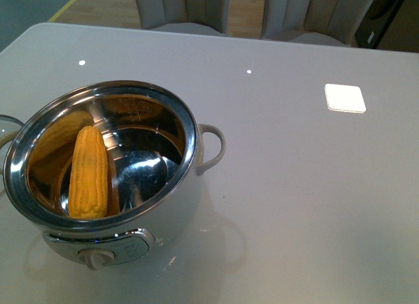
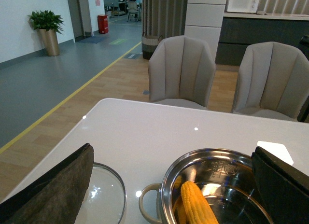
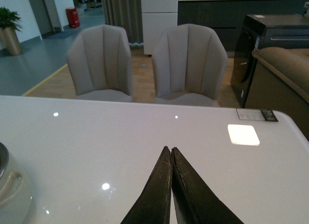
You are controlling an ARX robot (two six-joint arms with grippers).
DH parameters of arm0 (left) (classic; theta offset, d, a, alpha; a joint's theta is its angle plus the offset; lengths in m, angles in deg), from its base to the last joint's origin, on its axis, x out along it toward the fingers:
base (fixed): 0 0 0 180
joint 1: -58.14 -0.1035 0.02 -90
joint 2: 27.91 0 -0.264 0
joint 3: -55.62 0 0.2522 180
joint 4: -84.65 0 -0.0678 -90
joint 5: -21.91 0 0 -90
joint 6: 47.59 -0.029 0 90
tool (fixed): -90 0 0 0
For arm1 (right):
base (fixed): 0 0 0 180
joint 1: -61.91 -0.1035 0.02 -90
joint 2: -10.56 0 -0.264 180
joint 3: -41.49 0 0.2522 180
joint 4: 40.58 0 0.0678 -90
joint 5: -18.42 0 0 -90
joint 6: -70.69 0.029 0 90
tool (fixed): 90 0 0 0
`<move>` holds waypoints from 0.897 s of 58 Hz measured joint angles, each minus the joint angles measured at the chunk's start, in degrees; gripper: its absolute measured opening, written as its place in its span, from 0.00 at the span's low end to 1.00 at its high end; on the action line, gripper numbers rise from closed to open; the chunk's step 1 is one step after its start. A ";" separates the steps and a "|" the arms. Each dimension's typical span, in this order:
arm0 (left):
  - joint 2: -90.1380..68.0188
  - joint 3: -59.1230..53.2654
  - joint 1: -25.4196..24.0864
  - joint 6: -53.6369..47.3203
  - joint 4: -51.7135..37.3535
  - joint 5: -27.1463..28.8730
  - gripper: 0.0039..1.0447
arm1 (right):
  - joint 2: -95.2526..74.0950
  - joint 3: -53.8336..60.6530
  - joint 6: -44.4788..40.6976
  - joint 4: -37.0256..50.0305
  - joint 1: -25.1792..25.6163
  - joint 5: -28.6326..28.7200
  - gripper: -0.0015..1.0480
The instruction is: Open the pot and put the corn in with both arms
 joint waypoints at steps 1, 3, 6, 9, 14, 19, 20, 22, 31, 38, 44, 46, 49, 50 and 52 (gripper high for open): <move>0.00 0.00 0.00 -0.02 0.00 0.00 0.94 | 0.02 0.00 0.00 0.00 0.00 0.00 0.02; 0.00 0.00 0.00 -0.02 0.00 0.00 0.94 | 0.07 0.00 0.00 0.00 0.00 0.00 0.02; 0.00 0.00 0.00 0.00 0.00 0.00 0.94 | 0.11 0.00 0.00 -0.07 0.00 0.00 0.02; 0.00 0.00 0.00 0.00 0.02 0.00 0.94 | 0.13 0.00 0.00 -0.09 0.00 0.00 0.02; 0.00 0.00 0.00 0.00 0.00 0.00 0.94 | 0.15 0.00 -0.04 -0.09 0.00 0.00 0.02; 0.00 0.00 0.00 0.00 0.00 0.00 0.94 | 0.17 0.00 -0.09 -0.09 0.00 0.00 0.15; 0.00 0.00 0.02 -0.02 0.00 0.00 0.94 | 0.17 0.00 -0.09 -0.09 0.00 0.00 0.18; 0.00 0.00 0.00 -0.02 0.02 0.00 0.94 | 0.17 0.00 -0.07 -0.09 0.00 0.00 0.24; 0.00 0.00 0.00 0.00 0.02 0.00 0.94 | 0.17 0.00 -0.07 -0.09 0.00 0.00 0.52; 0.00 0.00 0.00 0.00 0.00 0.00 0.94 | 0.17 0.00 -0.09 -0.09 0.00 0.00 0.72; 0.00 0.00 0.00 -0.02 0.02 0.00 0.94 | 0.17 0.00 -0.07 -0.09 0.00 0.00 0.88; 0.00 0.00 0.00 -0.02 0.00 0.00 0.94 | 0.17 0.00 -0.07 -0.09 0.00 0.00 0.92; 0.00 0.00 0.00 0.00 0.00 0.00 0.94 | 0.17 0.00 -0.07 -0.09 0.00 0.00 0.92; 0.00 0.00 0.00 -0.02 0.00 0.00 0.94 | 0.17 0.00 -0.07 -0.09 0.00 0.00 0.91; 0.00 0.00 0.00 -0.02 0.00 0.00 0.94 | 0.17 0.00 -0.09 -0.09 0.00 0.00 0.91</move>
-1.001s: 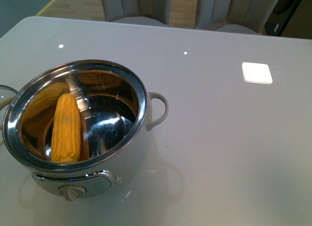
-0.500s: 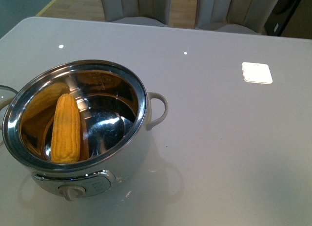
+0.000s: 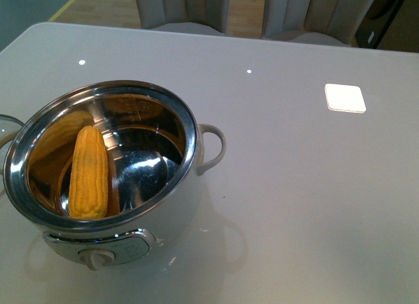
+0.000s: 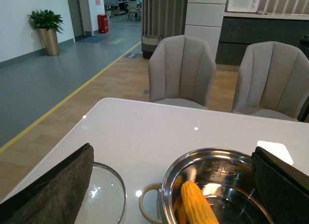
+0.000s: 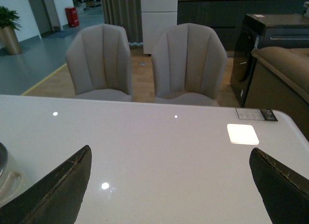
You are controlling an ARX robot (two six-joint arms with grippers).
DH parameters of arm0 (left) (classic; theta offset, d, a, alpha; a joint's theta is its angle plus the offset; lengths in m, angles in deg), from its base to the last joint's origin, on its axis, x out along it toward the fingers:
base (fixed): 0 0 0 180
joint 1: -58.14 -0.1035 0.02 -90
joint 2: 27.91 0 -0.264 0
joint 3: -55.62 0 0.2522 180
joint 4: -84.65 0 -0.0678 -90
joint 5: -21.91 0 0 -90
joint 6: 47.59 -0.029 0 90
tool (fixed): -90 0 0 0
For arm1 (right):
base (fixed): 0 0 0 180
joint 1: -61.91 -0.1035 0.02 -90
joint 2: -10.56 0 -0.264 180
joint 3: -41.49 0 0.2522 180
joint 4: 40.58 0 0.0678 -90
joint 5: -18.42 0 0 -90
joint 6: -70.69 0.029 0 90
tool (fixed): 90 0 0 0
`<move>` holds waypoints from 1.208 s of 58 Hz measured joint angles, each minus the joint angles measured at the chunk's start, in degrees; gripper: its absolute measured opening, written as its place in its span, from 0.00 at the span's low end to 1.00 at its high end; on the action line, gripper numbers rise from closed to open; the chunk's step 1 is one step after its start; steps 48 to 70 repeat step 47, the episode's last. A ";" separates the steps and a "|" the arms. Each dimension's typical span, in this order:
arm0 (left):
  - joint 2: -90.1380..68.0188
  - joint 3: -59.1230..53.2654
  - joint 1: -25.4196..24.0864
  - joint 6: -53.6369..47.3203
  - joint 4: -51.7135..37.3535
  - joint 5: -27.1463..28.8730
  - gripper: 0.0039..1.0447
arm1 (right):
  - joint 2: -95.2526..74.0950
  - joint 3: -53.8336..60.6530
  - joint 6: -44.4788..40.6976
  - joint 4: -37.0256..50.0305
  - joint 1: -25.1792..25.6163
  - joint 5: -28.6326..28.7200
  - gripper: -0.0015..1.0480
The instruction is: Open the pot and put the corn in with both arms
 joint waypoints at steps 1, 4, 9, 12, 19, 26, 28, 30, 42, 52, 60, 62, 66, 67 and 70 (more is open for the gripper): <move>0.00 0.00 0.02 0.00 0.00 0.00 0.94 | 0.00 0.00 0.00 0.00 0.00 0.00 0.91; 0.00 0.00 0.00 0.02 0.00 0.00 0.94 | 0.00 0.00 0.00 0.00 0.00 0.00 0.92; 0.00 0.00 0.00 0.02 0.00 0.00 0.94 | 0.00 0.00 0.02 -0.02 0.00 0.00 0.92; 0.00 0.00 0.02 0.00 0.00 0.00 0.94 | 0.00 0.00 0.02 0.00 0.00 0.00 0.92; 0.00 0.00 0.00 0.00 0.02 0.00 0.94 | 0.00 0.00 0.02 0.00 0.00 0.00 0.92; 0.00 0.00 0.00 0.02 0.00 0.00 0.94 | 0.00 0.00 0.02 0.00 0.00 0.00 0.92; 0.00 0.00 0.00 0.00 0.00 0.00 0.94 | 0.00 0.00 0.02 0.00 0.00 0.00 0.92; 0.00 0.00 0.00 0.02 0.00 0.00 0.94 | 0.00 0.00 0.02 0.00 0.00 0.00 0.92; 0.00 0.00 0.00 0.00 0.00 0.00 0.94 | 0.00 0.00 0.02 0.00 0.00 0.00 0.92; 0.00 0.00 0.00 0.00 0.00 0.00 0.94 | 0.00 0.00 0.02 0.00 0.00 0.00 0.92; 0.00 0.00 0.00 0.00 0.00 0.00 0.94 | 0.00 0.00 0.02 0.00 0.00 0.00 0.92; 0.00 0.00 0.00 0.00 0.00 0.00 0.94 | 0.00 0.00 0.02 0.00 0.00 0.00 0.92; 0.00 0.00 0.00 0.00 0.00 0.00 0.94 | 0.00 0.00 0.02 0.00 0.00 0.00 0.92; 0.00 0.00 0.00 0.00 0.00 0.00 0.94 | 0.00 0.00 0.02 0.00 0.00 0.00 0.92; 0.00 0.00 0.00 0.00 0.00 0.00 0.94 | 0.00 0.00 0.02 0.00 0.00 0.00 0.92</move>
